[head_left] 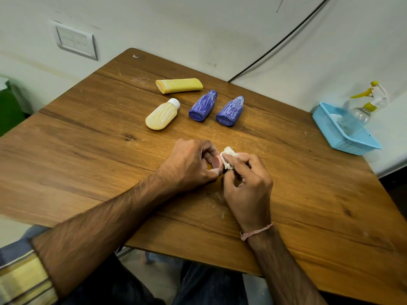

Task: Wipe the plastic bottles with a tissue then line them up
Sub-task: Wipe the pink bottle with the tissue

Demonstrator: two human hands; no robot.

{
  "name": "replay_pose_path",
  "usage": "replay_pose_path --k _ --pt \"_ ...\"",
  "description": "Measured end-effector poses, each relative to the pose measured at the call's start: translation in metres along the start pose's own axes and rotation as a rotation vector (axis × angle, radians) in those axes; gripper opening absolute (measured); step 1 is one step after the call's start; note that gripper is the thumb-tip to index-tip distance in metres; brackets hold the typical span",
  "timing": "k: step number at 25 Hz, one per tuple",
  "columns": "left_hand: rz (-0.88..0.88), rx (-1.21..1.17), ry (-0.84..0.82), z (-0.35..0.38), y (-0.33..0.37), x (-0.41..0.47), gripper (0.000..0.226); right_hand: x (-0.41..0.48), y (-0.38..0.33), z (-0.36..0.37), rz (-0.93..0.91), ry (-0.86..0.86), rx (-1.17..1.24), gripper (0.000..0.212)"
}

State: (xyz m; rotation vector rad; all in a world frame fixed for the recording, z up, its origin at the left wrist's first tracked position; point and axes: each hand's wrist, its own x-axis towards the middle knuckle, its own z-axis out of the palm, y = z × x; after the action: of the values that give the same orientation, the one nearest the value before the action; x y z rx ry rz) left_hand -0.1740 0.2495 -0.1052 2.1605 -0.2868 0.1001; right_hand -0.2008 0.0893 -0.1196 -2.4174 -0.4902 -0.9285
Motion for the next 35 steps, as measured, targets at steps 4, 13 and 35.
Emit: replay_pose_path --k 4,13,35 --pt "-0.009 0.01 0.01 -0.002 0.0 0.0 0.029 -0.002 0.002 -0.001 0.057 0.02 -0.035 0.019" --pt "-0.026 -0.045 0.023 -0.003 -0.001 0.0 0.031 0.002 0.011 -0.002 -0.058 -0.004 -0.006 0.032" --pt "0.022 0.024 -0.017 -0.002 0.002 -0.001 0.034 0.005 0.008 0.005 -0.009 -0.047 0.008 0.033"
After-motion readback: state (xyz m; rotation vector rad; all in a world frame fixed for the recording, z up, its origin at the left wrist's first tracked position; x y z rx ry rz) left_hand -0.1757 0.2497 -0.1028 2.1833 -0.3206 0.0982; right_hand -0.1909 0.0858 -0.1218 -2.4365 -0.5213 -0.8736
